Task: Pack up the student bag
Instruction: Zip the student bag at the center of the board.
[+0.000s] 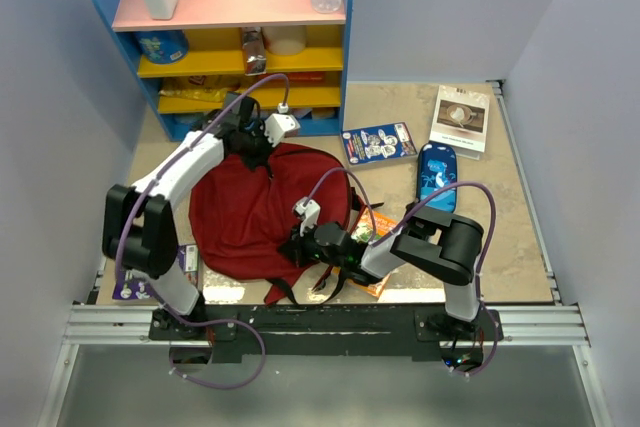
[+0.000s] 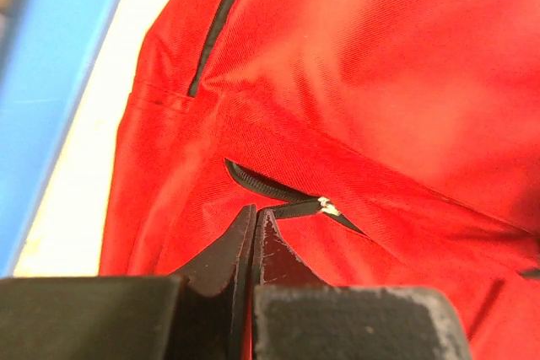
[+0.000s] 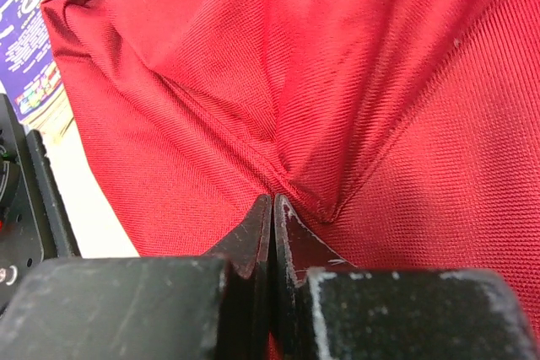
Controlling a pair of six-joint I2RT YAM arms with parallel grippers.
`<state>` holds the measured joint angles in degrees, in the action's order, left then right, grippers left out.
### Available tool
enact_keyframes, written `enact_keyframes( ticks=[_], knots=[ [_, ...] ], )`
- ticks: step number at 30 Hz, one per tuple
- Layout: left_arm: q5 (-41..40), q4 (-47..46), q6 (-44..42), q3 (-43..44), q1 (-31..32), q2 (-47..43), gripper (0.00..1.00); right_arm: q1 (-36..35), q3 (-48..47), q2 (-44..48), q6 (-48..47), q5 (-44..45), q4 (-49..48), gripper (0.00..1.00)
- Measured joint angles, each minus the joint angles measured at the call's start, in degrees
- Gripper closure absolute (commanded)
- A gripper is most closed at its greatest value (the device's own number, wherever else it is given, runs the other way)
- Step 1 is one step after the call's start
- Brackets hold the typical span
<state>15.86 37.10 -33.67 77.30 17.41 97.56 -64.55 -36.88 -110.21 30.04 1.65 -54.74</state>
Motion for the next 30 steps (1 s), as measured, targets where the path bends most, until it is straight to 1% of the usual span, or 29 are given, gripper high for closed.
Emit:
enact_keyframes(
  ticks=[3, 6, 9, 10, 12, 13, 14, 16, 18, 19, 21, 22, 24, 25, 26, 27, 30],
  knots=[
    [0.81, 1.11, -0.09, -1.84, 0.00, -6.10, 1.00, 0.00, 0.00, 0.00, -0.07, -0.55, 0.00, 1.00],
    [0.15, 1.16, 0.00, -2.34, 0.00, -8.39, 1.00, -0.22, 0.24, 0.00, -0.26, -0.63, -0.26, 1.00],
    [0.07, 0.74, 0.02, -2.21, -0.02, -6.73, 1.00, -0.59, 0.55, 0.26, -0.55, -0.63, -0.22, 0.87],
    [0.28, 0.70, 0.02, -2.08, -0.02, -5.62, 1.00, -0.79, 0.87, 0.81, -0.66, -0.66, 0.15, 0.74],
    [0.81, 0.72, 0.02, -1.97, -0.02, -3.65, 1.00, -1.33, 1.77, 2.51, -0.96, -0.39, 1.73, 0.59],
    [0.98, 0.70, 0.02, -2.01, -0.02, -3.13, 1.00, -1.57, 2.08, 3.54, -1.25, -0.33, 2.67, 0.48],
    [1.31, 0.31, 0.02, -2.36, -0.02, -2.89, 1.00, -2.01, 2.27, 5.18, -1.62, 0.00, 4.63, 0.43],
    [1.38, -1.09, -0.04, -3.69, -0.02, -3.30, 1.00, -2.73, 2.29, 8.28, -2.49, 0.85, 7.74, 0.40],
    [1.36, -2.36, -0.04, -5.01, -0.04, -3.72, 1.00, -3.26, 1.49, 10.25, -3.56, 2.05, 10.69, 0.41],
    [1.36, -2.73, -0.04, -5.44, -0.04, -3.74, 1.00, -3.32, 0.74, 10.47, -4.09, 2.62, 11.63, 0.45],
    [1.38, -3.43, -0.04, -5.95, -0.04, -3.74, 1.00, -3.37, -1.86, 10.21, -5.27, 4.52, 13.90, 0.49],
    [1.38, -3.52, -0.04, -5.97, -0.04, -3.74, 1.00, -3.37, -2.56, 10.10, -5.75, 5.25, 14.32, 0.55],
    [1.40, -4.13, -0.04, -5.97, -0.07, -4.02, 1.00, -3.34, -3.30, 10.08, -6.67, 7.10, 14.34, 0.64],
    [1.46, -4.31, -0.02, -5.97, -0.07, -4.20, 1.00, -3.30, -3.34, 10.08, -7.15, 8.24, 13.84, 0.72],
    [1.55, -4.44, -0.02, -5.97, -0.07, -4.46, 1.00, -3.26, -3.32, 10.08, -7.50, 9.38, 13.40, 0.77],
    [1.68, -4.50, -0.02, -5.97, -0.07, -4.66, 1.00, -3.26, -3.30, 10.08, -7.96, 10.29, 12.79, 0.85],
    [1.95, -4.83, -0.04, -6.45, -0.07, -5.09, 1.00, -3.19, -2.54, 10.32, -8.96, 12.44, 10.08, 0.92]
  ],
)
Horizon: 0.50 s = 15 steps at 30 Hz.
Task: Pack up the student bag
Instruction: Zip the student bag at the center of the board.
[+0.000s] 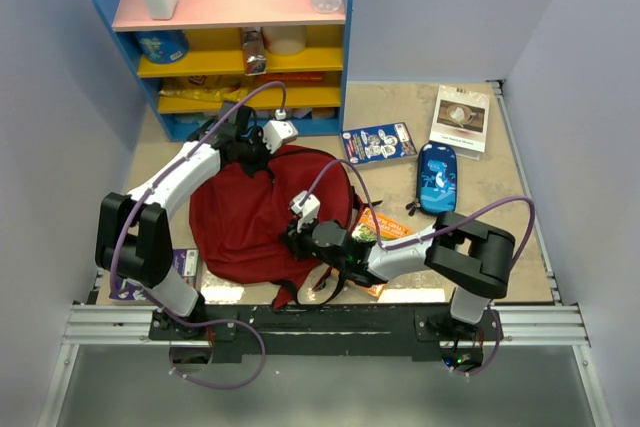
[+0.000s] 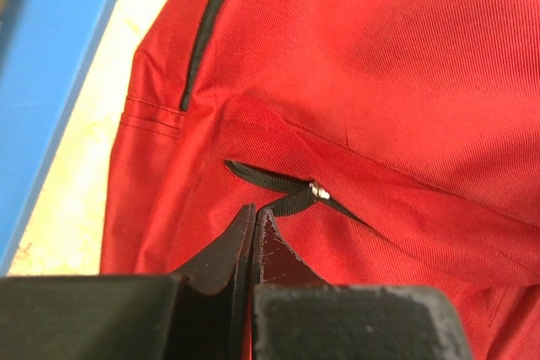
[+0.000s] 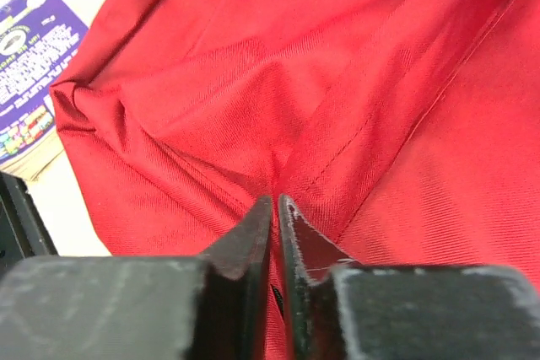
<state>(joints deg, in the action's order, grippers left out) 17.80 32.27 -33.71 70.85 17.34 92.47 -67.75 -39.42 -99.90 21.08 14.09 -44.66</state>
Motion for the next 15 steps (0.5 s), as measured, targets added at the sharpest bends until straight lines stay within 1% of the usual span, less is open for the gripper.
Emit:
enact_keyframes(
  ticks=[4, 8, 11, 15],
  knots=[
    [0.02, -0.13, -0.17, -1.25, 0.02, -0.13, 1.00, 0.00, 1.14, 1.62, -1.70, 0.44, -2.08, 0.93],
    [0.13, -0.13, -0.42, -2.10, 0.02, -0.24, 1.00, 0.02, 1.05, 0.81, -2.38, 1.29, -5.86, 0.94],
    [0.22, -0.15, -0.44, -2.49, 0.02, -0.35, 1.00, 0.33, -0.72, -3.67, -2.43, 1.46, -9.11, 0.95],
    [0.22, -0.44, -0.42, -2.51, 0.04, -0.35, 1.00, 0.59, -2.43, -10.51, -2.01, 1.42, -10.58, 0.98]
  ],
)
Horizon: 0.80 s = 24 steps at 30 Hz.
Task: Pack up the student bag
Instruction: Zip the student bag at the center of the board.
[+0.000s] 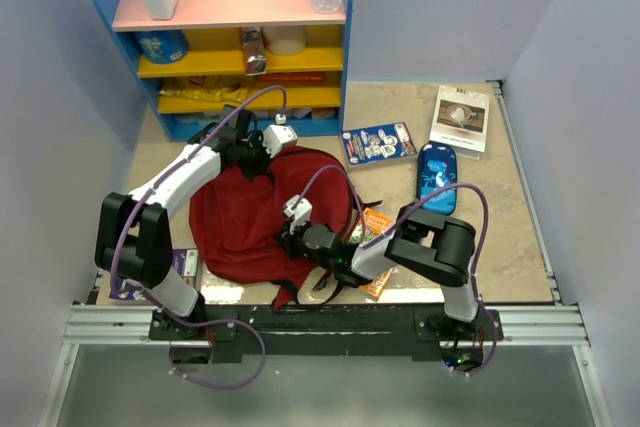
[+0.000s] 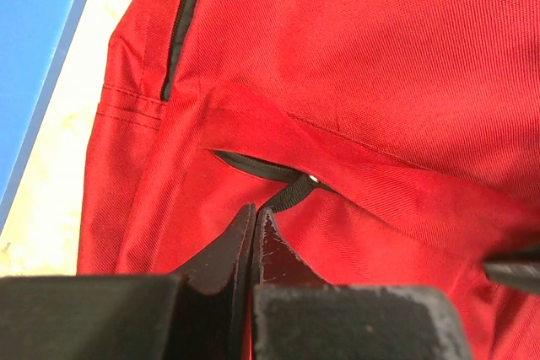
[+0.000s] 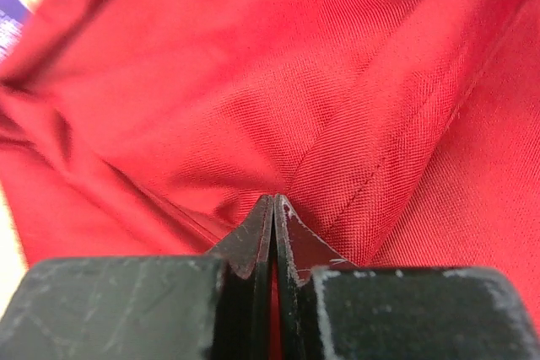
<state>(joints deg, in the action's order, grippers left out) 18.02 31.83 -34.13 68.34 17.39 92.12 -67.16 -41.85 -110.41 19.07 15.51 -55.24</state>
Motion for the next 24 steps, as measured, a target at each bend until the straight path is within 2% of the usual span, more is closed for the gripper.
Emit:
enact_keyframes(
  ticks=[9, 19, 24],
  knots=[
    [-2.23, -3.15, 1.22, -0.09, 0.37, 0.26, 1.00, 0.20, 2.62, -2.03, 3.37, -1.18, -4.20, 1.00],
    [-13.27, -11.89, 4.52, -0.04, 0.63, 6.54, 1.00, 0.28, 6.73, -0.74, 7.89, -3.13, -6.97, 1.00],
    [-15.89, -13.40, 5.66, 0.02, 0.63, 7.15, 1.00, 0.09, 6.75, -0.90, 8.83, -3.30, -7.15, 1.00]
  ],
)
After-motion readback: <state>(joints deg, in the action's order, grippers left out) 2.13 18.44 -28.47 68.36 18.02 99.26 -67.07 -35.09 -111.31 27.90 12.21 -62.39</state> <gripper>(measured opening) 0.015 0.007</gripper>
